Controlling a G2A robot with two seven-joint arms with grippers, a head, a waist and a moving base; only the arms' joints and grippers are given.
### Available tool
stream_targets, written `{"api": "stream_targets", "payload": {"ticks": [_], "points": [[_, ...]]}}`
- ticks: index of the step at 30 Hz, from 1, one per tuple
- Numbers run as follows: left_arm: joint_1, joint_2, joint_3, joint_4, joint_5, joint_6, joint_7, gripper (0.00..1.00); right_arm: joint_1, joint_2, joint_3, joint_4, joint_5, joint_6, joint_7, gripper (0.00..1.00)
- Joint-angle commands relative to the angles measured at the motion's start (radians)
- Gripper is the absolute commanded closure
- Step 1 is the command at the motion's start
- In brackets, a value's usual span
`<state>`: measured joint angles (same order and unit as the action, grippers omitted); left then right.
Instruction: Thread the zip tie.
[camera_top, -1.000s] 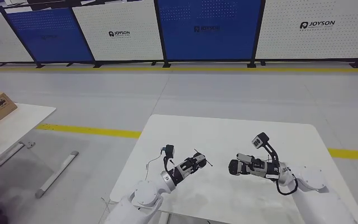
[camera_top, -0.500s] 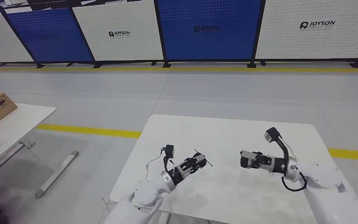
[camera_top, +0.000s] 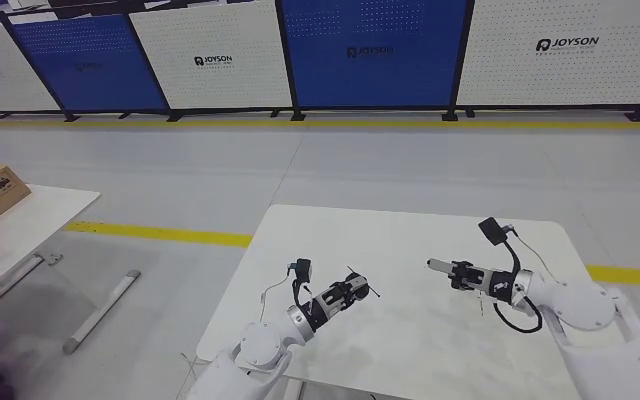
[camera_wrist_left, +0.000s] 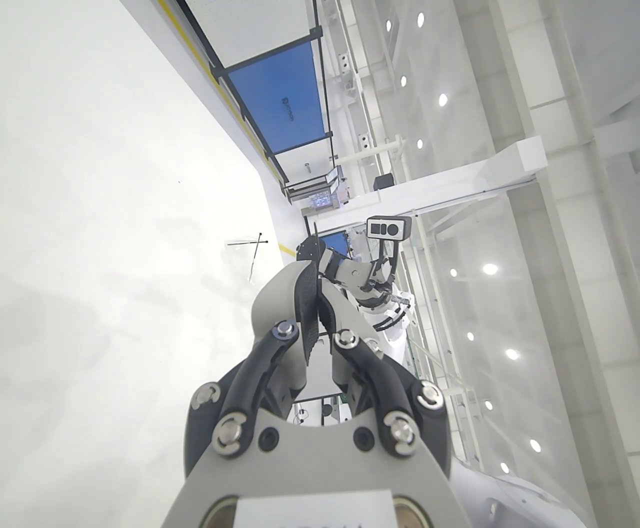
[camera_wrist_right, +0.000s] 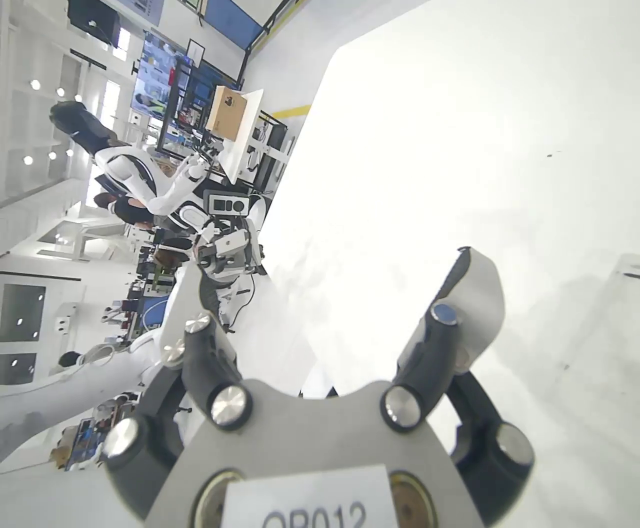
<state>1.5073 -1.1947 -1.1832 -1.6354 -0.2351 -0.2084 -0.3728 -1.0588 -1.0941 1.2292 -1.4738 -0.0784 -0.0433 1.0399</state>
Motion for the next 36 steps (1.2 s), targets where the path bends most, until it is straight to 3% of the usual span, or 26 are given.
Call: {"api": "stream_targets", "payload": {"ticks": [1,6,8,12,16,18,33,36], "points": [[0.0,0.0,0.0,0.0,0.0,0.0,0.0,1.0,0.0,0.0,0.0,0.0,0.0,0.0,0.0,0.0],[0.0,0.0,0.0,0.0,0.0,0.0,0.0,1.0,-0.002,0.0,0.0,0.0,-0.004,0.002,-0.005,0.0],[0.0,0.0,0.0,0.0,0.0,0.0,0.0,1.0,0.002,0.004,-0.002,-0.016,-0.068,0.052,-0.027,0.0],[0.0,0.0,0.0,0.0,0.0,0.0,0.0,1.0,0.043,0.012,-0.005,-0.047,-0.151,0.156,0.044,0.0],[0.0,0.0,0.0,0.0,0.0,0.0,0.0,1.0,0.141,0.018,-0.051,-0.009,-0.25,0.261,0.232,0.0],[0.0,0.0,0.0,0.0,0.0,0.0,0.0,1.0,0.195,0.01,-0.087,0.02,-0.287,0.315,0.211,0.0],[0.0,0.0,0.0,0.0,0.0,0.0,0.0,1.0,0.191,0.009,-0.091,0.023,-0.282,0.298,0.188,0.0],[0.0,0.0,0.0,0.0,0.0,0.0,0.0,1.0,0.214,0.017,-0.104,0.032,-0.34,0.287,0.263,0.0]]}}
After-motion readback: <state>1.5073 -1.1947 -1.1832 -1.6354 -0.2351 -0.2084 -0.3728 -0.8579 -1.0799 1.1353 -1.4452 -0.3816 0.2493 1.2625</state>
